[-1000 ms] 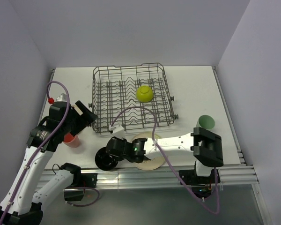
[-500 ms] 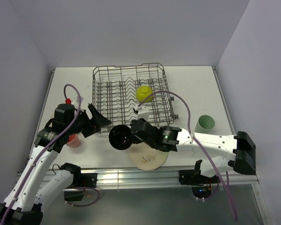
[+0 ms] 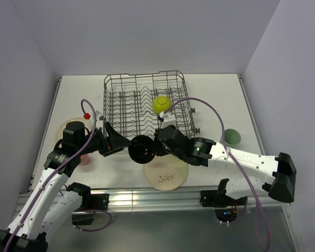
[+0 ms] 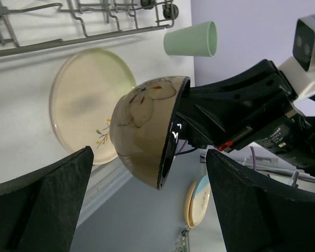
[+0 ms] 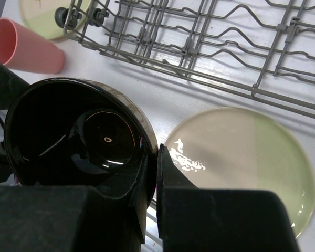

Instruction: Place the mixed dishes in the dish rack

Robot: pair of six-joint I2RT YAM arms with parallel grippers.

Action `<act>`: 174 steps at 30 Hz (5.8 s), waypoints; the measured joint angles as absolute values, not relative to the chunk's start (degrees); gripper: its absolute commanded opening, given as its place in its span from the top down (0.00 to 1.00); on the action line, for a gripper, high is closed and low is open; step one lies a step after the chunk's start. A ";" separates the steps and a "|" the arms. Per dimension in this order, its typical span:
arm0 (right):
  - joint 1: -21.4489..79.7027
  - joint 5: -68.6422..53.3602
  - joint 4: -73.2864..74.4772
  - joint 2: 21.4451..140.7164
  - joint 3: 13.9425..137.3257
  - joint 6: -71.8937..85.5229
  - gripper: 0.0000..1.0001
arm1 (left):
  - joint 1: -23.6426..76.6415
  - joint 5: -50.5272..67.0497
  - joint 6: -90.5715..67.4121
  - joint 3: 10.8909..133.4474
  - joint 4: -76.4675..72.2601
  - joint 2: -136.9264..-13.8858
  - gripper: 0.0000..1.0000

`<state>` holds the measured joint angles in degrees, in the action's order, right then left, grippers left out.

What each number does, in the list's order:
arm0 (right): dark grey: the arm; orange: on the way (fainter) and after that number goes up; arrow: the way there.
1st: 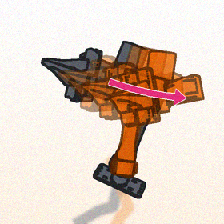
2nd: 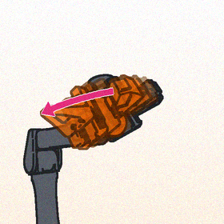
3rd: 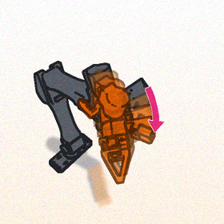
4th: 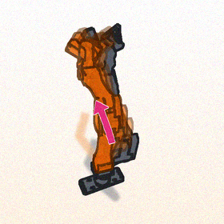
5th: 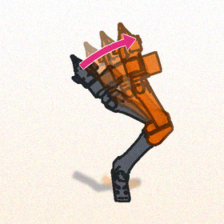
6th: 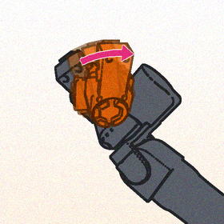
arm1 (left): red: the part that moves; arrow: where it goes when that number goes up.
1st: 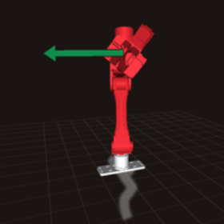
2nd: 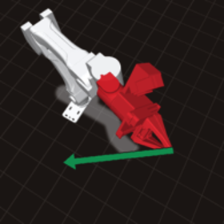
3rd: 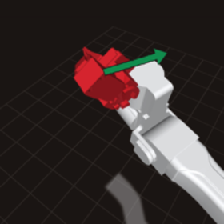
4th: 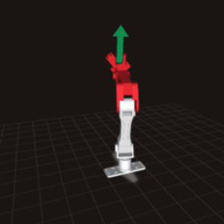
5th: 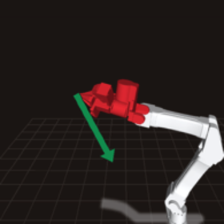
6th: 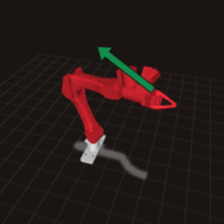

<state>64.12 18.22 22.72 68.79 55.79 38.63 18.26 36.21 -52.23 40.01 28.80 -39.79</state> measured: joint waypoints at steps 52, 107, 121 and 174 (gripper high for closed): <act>69.49 28.40 41.12 81.54 79.00 34.61 0.00 | 37.65 6.20 -56.88 41.47 34.22 -47.18 1.00; 56.95 -14.90 13.26 49.28 52.01 39.62 0.03 | 37.21 31.29 -67.37 32.10 1.98 -42.06 1.00; 56.77 -12.84 9.02 51.24 50.98 45.43 0.15 | 37.04 31.42 -67.42 32.05 0.95 -41.30 1.00; 57.95 3.70 17.72 60.36 55.70 39.33 1.00 | 37.12 13.21 -58.26 45.10 28.05 -35.88 0.01</act>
